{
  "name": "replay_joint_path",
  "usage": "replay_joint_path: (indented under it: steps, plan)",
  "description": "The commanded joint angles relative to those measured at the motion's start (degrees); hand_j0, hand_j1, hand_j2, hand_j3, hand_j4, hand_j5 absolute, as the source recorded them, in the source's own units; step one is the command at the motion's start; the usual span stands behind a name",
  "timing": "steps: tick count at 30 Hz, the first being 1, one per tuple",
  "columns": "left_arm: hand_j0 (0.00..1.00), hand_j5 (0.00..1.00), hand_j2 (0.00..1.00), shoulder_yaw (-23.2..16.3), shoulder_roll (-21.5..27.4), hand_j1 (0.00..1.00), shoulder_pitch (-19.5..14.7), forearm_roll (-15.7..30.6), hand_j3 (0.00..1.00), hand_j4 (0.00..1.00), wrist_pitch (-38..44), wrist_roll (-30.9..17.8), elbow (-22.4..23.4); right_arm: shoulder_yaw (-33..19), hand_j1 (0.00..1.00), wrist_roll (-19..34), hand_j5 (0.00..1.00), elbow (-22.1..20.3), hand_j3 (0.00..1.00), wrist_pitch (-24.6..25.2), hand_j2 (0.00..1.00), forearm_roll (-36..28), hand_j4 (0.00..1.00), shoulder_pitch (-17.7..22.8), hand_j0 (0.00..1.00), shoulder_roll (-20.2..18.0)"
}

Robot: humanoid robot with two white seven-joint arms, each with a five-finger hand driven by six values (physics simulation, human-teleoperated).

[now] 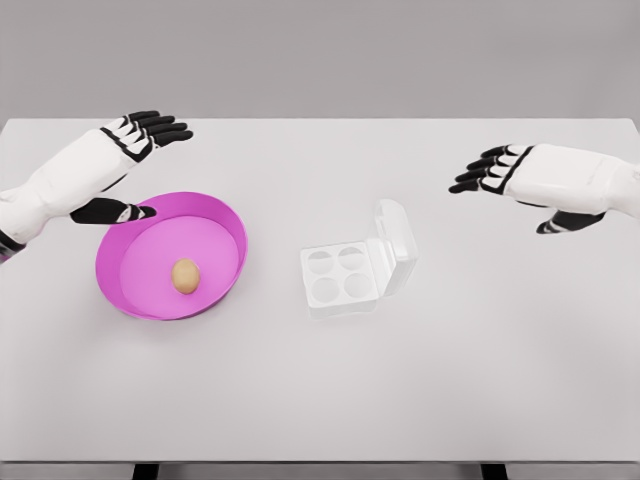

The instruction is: Pack egg into the box and close the box lid

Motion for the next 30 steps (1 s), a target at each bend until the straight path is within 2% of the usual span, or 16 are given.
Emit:
replay_joint_path:
  steps: [1,3,5,8,11,12,13,14,15,18,19,21,23,25,27,30]
  plan:
    - [1.0,1.0,1.0,0.02,0.44,1.0,0.0,0.42,1.0,1.0,0.03,0.04,-0.01,0.32,1.0,-0.03,1.0,0.04,1.0,0.39,1.0,-1.62,1.0,0.0,1.0,0.07]
    - [1.0,1.0,1.0,0.02,1.41,1.0,0.0,0.5,1.0,1.0,0.03,-0.05,-0.01,0.23,1.0,-0.03,1.0,-0.05,1.0,-0.84,1.0,-2.76,1.0,0.0,1.0,-0.98]
    - [1.0,1.0,1.0,-0.15,1.5,1.0,0.0,0.5,1.0,1.0,0.03,-0.14,0.08,0.05,1.0,-0.03,1.0,-0.05,1.0,-2.51,1.0,-2.76,1.0,-0.18,1.0,-5.2]
    - [0.98,0.98,0.98,-1.21,1.85,0.98,1.66,0.85,0.98,0.98,0.03,-0.32,0.08,0.31,1.0,-0.03,1.0,-0.05,1.0,-2.95,1.0,-2.85,1.0,0.96,1.0,-17.32]
    - [0.92,0.92,0.92,-2.0,4.66,0.92,2.46,2.52,0.92,0.92,0.03,-0.32,0.08,-3.01,1.0,-0.03,1.0,-0.14,1.0,-5.15,1.0,-4.34,1.0,3.07,1.0,-18.74]
    - [0.91,0.91,0.91,-2.96,6.24,0.91,2.98,4.45,0.91,0.91,0.03,-0.4,0.08,-6.7,1.0,-0.03,1.0,-0.05,1.0,-5.06,1.0,-6.09,1.0,3.51,1.0,-16.3]
    - [0.91,0.91,0.91,-3.14,6.77,0.91,3.86,6.04,0.91,0.91,0.03,-0.49,-0.01,-8.38,1.0,-0.03,1.0,0.12,1.0,-4.53,1.0,-7.33,1.0,3.6,1.0,-10.15]
    - [0.91,0.91,0.91,-3.93,6.86,0.91,4.04,7.96,0.91,0.91,0.03,-0.58,-0.01,-11.18,1.0,-0.03,1.0,-0.05,1.0,-4.27,1.0,-7.34,1.0,4.21,1.0,-0.33]
    - [0.9,0.9,0.9,-7.44,6.86,0.9,3.87,11.39,0.9,0.9,0.03,-0.67,-0.1,-16.02,1.0,-0.03,1.0,-0.14,1.0,-4.27,1.0,-6.9,1.0,9.83,1.0,3.67]
    - [0.9,0.9,0.9,-11.05,8.0,0.9,3.87,18.07,0.9,0.9,0.03,-3.56,-0.36,-18.05,1.0,-0.03,1.0,-0.14,1.0,-5.15,1.0,-6.81,1.0,14.14,1.0,4.38]
    - [0.91,0.91,0.91,-11.93,8.0,0.91,3.87,23.08,0.91,0.91,0.03,-9.53,-0.36,-18.4,1.0,-0.03,1.0,-0.14,1.0,-6.02,1.0,-6.72,1.0,17.49,1.0,4.29]
    - [0.91,0.91,0.91,-11.93,8.0,0.91,3.87,26.17,0.91,0.91,0.03,-16.04,-0.36,-18.84,1.0,-0.03,1.0,-0.14,1.0,-5.85,1.0,-6.81,1.0,17.93,1.0,4.38]
    - [0.91,0.91,0.91,-11.84,7.92,0.91,3.6,26.61,0.91,0.91,0.03,-21.84,-0.45,-21.74,1.0,-0.03,1.0,-0.14,1.0,-5.67,1.0,-6.72,1.0,20.3,1.0,4.99]
    - [0.94,0.94,0.94,-11.05,7.92,0.94,3.08,26.69,0.94,0.94,0.05,-28.52,-0.19,-27.28,1.0,-0.03,1.0,-0.14,1.0,-6.57,1.0,-5.41,1.0,22.59,1.0,9.64]
    - [1.0,1.0,1.0,-10.0,7.83,1.0,2.46,26.43,1.0,1.0,0.03,-29.96,-0.01,-28.34,1.0,-0.03,1.0,-0.14,1.0,-6.57,1.0,-4.79,1.0,25.31,1.0,11.67]
    - [1.0,1.0,1.0,-6.14,7.74,1.0,2.72,26.43,1.0,1.0,0.03,-29.96,-0.01,-31.32,1.0,-0.03,1.0,0.04,1.0,-6.57,1.0,-3.04,1.0,28.83,1.0,10.62]
